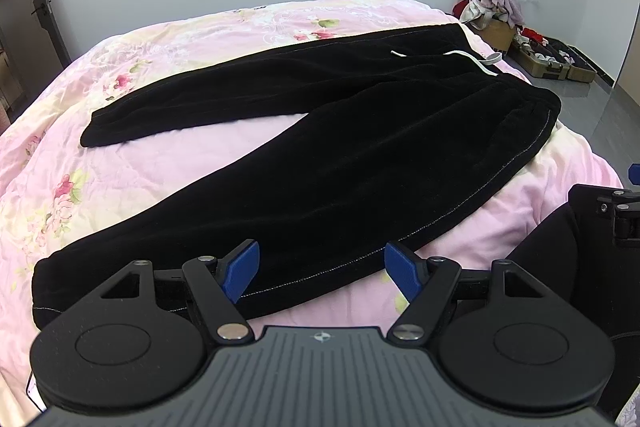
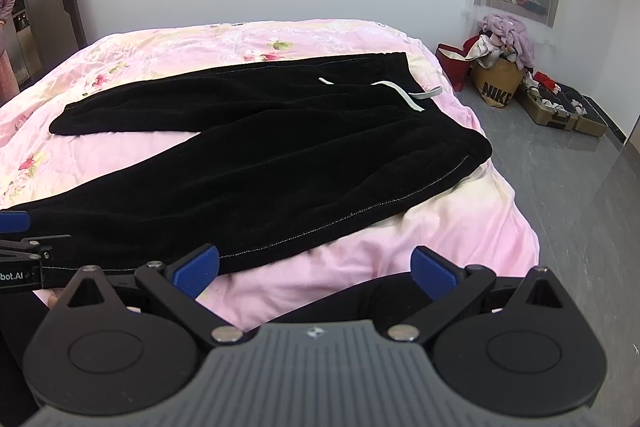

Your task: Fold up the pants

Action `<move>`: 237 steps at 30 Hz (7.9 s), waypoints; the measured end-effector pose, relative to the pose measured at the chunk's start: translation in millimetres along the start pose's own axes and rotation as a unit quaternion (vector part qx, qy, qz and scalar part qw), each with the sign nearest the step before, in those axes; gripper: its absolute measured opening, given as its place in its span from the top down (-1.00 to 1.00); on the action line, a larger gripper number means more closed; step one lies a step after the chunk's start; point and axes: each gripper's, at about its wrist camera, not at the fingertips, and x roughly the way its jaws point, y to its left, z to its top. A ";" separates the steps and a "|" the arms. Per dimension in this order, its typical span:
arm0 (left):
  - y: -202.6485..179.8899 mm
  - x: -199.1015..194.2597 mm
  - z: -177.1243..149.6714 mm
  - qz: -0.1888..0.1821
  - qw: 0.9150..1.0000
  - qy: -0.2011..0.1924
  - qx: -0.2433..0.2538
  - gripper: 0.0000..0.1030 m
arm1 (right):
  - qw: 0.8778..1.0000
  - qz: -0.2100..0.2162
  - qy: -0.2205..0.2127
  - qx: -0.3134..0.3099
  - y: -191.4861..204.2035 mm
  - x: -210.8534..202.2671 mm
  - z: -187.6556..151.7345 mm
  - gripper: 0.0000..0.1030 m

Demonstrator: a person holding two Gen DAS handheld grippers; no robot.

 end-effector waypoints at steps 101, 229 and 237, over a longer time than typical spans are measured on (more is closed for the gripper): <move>28.7 173.3 -20.0 -0.038 0.909 0.232 0.345 0.64 | 0.865 0.098 0.218 -0.442 22.9 249.6 37.9 -0.07; 368.5 455.3 230.8 0.353 0.882 0.263 0.167 0.27 | 0.858 -0.168 0.251 -0.416 -52.8 562.0 363.4 0.63; 327.0 367.4 269.4 0.207 0.952 0.160 0.160 -0.28 | 0.908 -0.115 0.210 -0.343 -67.2 501.7 403.2 -0.06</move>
